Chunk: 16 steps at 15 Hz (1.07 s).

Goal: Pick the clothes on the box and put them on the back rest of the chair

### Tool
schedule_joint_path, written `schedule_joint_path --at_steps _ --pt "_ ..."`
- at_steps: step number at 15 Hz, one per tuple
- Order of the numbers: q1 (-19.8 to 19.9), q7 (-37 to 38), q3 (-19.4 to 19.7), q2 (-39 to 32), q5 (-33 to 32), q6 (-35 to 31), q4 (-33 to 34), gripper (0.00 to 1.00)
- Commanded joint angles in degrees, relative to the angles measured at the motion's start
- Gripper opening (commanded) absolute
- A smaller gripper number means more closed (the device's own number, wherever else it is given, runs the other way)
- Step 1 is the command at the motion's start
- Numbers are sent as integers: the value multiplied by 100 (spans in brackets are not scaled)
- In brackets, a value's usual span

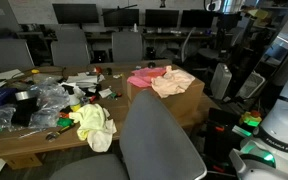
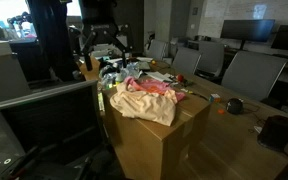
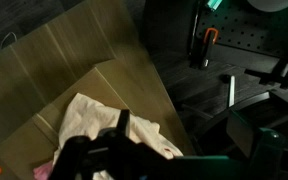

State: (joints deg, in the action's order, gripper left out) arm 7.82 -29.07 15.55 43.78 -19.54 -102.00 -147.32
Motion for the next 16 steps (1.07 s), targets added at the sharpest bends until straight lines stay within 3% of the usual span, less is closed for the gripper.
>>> schedule_joint_path --at_steps 1,7,16 --pt "-64 34 45 12 -30 23 21 100" --pt "-86 54 19 -96 -66 -32 128 100" --pt "-681 224 -113 -1564 514 -1090 1357 100"
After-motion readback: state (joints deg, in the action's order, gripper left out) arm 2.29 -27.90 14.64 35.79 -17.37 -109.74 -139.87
